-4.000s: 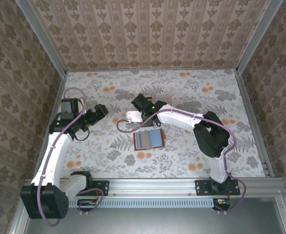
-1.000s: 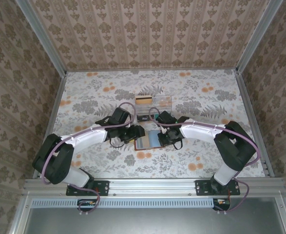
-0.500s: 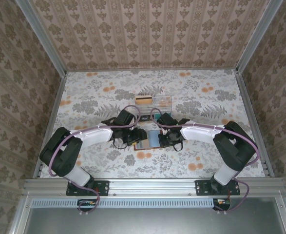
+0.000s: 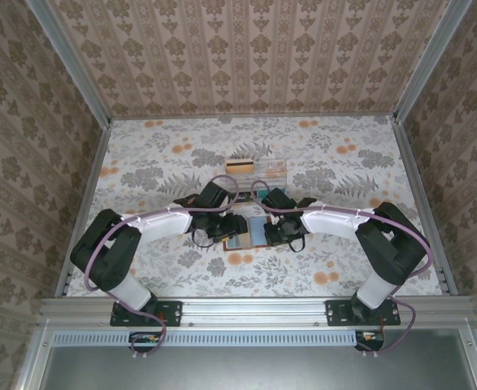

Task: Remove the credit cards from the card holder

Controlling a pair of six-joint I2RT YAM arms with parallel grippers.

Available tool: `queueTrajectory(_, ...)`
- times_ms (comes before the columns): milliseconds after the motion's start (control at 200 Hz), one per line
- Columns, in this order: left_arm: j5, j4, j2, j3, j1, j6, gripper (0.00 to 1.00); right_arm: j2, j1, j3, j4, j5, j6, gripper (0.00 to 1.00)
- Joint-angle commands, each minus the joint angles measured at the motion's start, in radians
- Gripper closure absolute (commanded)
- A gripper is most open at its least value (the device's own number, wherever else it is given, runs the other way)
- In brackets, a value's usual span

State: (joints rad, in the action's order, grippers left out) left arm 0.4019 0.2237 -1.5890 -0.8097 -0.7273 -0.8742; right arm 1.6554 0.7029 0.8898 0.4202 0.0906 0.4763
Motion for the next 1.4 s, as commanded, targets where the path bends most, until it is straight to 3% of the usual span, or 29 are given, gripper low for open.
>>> queueTrajectory(0, 0.022, -0.013, -0.034, -0.015, -0.009, 0.022, 0.42, 0.014, -0.001, -0.013, -0.009, 0.019, 0.021, 0.79)
queueTrajectory(850, 0.126, -0.101, -0.08, -0.068, 0.005, 0.049, 0.39, 0.024, -0.001, -0.001, -0.007, 0.017, 0.025, 0.79)
queueTrajectory(1395, 0.266, -0.286, -0.173, -0.127, -0.002, 0.003, 0.41, -0.052, -0.014, -0.064, -0.085, 0.024, 0.073, 0.78)
